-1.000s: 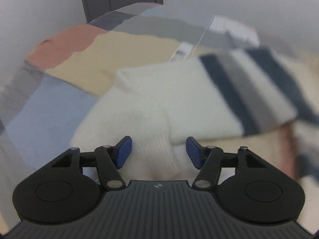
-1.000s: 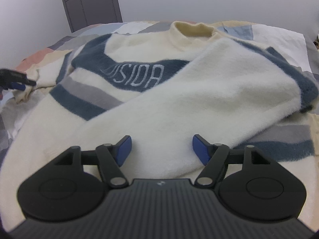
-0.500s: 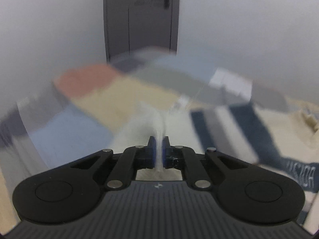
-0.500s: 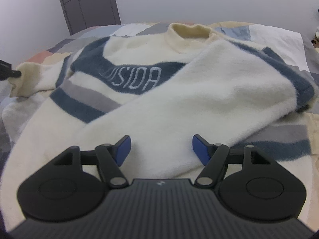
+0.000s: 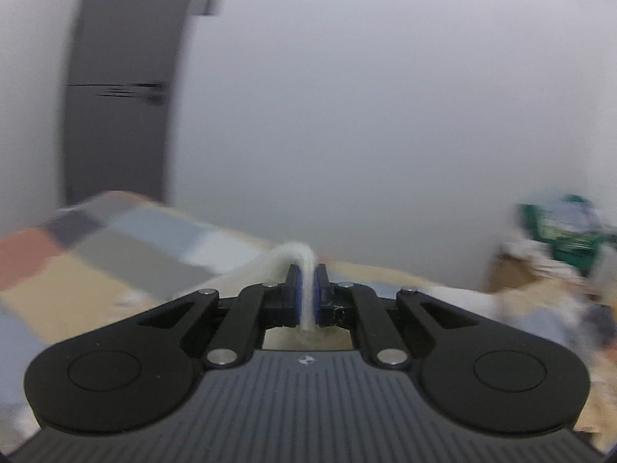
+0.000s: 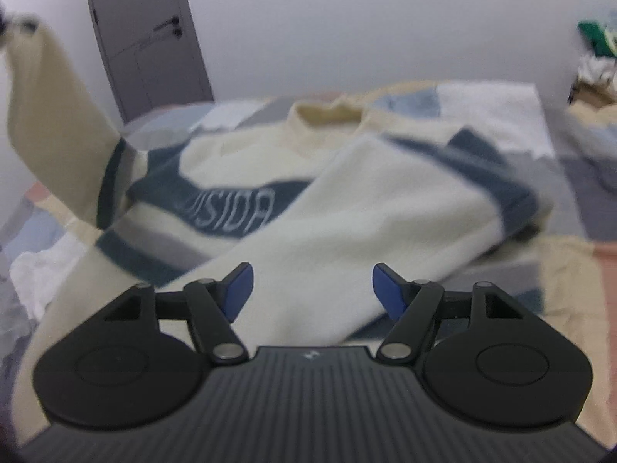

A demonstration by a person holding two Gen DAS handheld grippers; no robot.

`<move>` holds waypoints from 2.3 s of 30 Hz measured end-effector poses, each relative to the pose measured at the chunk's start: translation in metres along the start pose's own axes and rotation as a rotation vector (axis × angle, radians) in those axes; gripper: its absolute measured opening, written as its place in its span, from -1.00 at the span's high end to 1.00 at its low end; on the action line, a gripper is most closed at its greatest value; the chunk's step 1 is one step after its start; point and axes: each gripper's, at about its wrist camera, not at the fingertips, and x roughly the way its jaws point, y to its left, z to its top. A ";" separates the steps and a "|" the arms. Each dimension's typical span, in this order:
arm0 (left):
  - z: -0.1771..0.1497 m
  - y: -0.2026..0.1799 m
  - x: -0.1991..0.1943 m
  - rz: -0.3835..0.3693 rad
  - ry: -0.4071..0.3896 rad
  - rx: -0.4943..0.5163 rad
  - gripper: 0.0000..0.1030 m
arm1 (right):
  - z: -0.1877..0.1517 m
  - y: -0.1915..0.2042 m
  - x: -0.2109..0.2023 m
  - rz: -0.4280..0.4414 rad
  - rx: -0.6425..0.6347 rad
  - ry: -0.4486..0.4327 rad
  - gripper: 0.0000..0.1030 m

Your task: Fold large clothes

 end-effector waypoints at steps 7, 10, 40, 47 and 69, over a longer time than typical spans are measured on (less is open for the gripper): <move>-0.045 -0.088 0.048 -0.318 0.201 -0.047 0.86 | 0.006 -0.045 -0.009 -0.057 0.164 -0.033 -0.36; -0.072 -0.107 0.067 -0.351 0.311 -0.004 0.86 | 0.005 -0.064 -0.012 -0.090 0.227 -0.047 -0.37; -0.140 0.119 0.048 -0.045 0.376 -0.164 -0.45 | -0.012 -0.050 0.032 0.024 0.167 0.178 0.24; -0.160 0.134 0.066 -0.009 0.449 -0.170 -0.45 | 0.010 -0.040 0.013 -0.010 0.066 0.088 0.70; -0.170 0.184 0.022 0.176 0.480 -0.314 -0.47 | -0.021 -0.112 -0.051 -0.184 0.467 0.142 -0.67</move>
